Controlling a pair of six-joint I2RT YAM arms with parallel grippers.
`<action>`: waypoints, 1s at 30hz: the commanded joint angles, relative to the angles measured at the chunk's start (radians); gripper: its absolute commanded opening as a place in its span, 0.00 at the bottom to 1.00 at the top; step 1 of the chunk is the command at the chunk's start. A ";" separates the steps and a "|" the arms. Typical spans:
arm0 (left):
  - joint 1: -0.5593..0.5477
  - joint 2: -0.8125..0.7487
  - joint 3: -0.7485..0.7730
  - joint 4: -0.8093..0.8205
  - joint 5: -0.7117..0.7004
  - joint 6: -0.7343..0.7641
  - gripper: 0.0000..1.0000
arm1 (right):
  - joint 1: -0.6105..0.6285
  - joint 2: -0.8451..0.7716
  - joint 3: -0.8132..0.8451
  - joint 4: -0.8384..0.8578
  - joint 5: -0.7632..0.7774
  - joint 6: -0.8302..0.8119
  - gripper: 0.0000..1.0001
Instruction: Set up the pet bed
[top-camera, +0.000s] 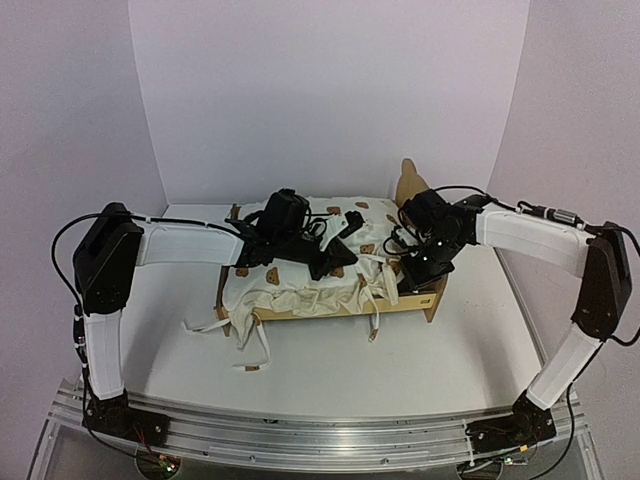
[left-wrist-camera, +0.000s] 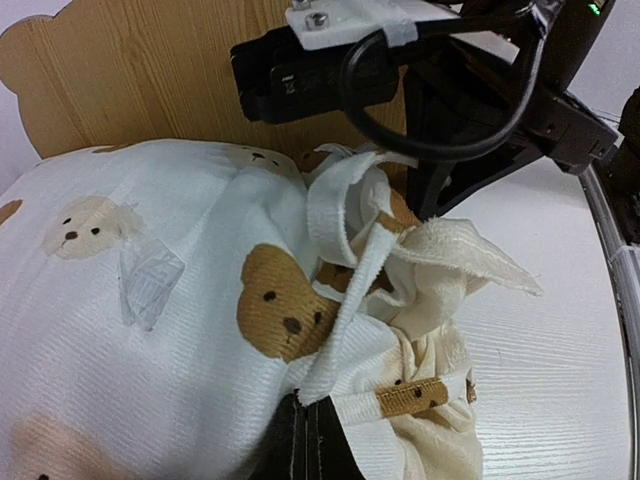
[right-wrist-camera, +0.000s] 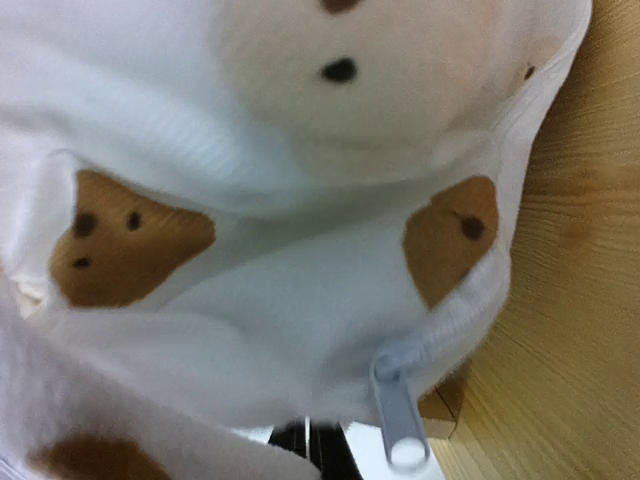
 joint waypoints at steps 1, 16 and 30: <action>-0.001 0.002 0.025 0.036 -0.024 0.005 0.00 | -0.001 0.071 0.048 0.070 -0.004 -0.042 0.00; -0.001 0.000 0.021 0.038 -0.044 0.019 0.00 | -0.040 0.241 0.159 0.083 -0.167 0.033 0.00; -0.003 0.003 -0.009 0.046 -0.025 0.048 0.00 | -0.060 0.479 0.334 -0.448 -0.190 0.031 0.05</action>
